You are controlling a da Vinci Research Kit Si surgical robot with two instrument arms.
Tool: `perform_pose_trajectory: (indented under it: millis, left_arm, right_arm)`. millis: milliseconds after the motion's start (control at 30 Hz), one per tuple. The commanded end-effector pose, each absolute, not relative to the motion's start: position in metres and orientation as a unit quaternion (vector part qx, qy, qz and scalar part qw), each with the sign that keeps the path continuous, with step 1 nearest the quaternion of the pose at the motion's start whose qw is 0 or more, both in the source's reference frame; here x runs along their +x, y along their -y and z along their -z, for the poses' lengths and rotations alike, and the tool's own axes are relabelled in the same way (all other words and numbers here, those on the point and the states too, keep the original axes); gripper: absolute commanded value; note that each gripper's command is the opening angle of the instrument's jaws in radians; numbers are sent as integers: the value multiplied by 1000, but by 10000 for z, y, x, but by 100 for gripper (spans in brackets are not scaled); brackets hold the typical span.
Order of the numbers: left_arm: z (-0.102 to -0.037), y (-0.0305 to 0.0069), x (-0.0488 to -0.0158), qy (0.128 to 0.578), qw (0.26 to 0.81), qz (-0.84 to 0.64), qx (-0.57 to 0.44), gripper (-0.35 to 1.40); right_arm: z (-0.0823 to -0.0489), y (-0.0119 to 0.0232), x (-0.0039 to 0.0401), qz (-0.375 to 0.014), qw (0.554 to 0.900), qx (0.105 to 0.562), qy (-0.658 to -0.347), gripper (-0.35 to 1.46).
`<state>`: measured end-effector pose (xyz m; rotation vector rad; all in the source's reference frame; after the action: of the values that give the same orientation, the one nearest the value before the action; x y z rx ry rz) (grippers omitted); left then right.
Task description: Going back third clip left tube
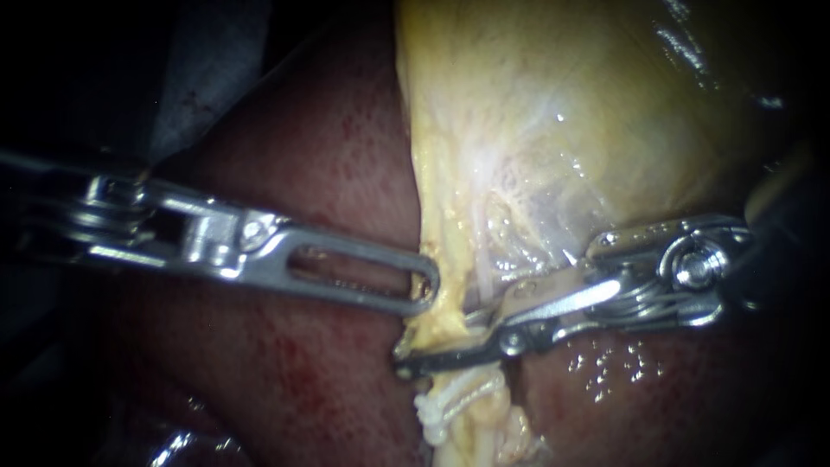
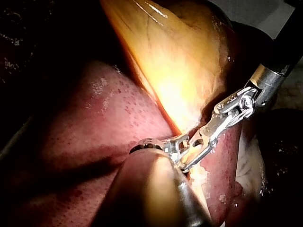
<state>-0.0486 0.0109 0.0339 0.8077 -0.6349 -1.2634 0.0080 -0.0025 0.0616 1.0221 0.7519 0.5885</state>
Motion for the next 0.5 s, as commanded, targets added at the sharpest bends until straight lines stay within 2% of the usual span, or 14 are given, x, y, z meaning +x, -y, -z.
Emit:
perform_pose_trajectory:
  millis: [33,433,500]
  left_arm:
    - [-338,-109,-486,284,686,564,361,-35]
    - [-338,-110,-486,284,686,564,361,-35]
    - [-338,-110,-485,284,686,564,361,-35]
  right_arm:
    - [-616,25,80,-271,765,470,-346,-35]
    - [-616,25,80,-271,765,470,-346,-35]
    - [-615,25,80,-272,765,469,-347,-11]
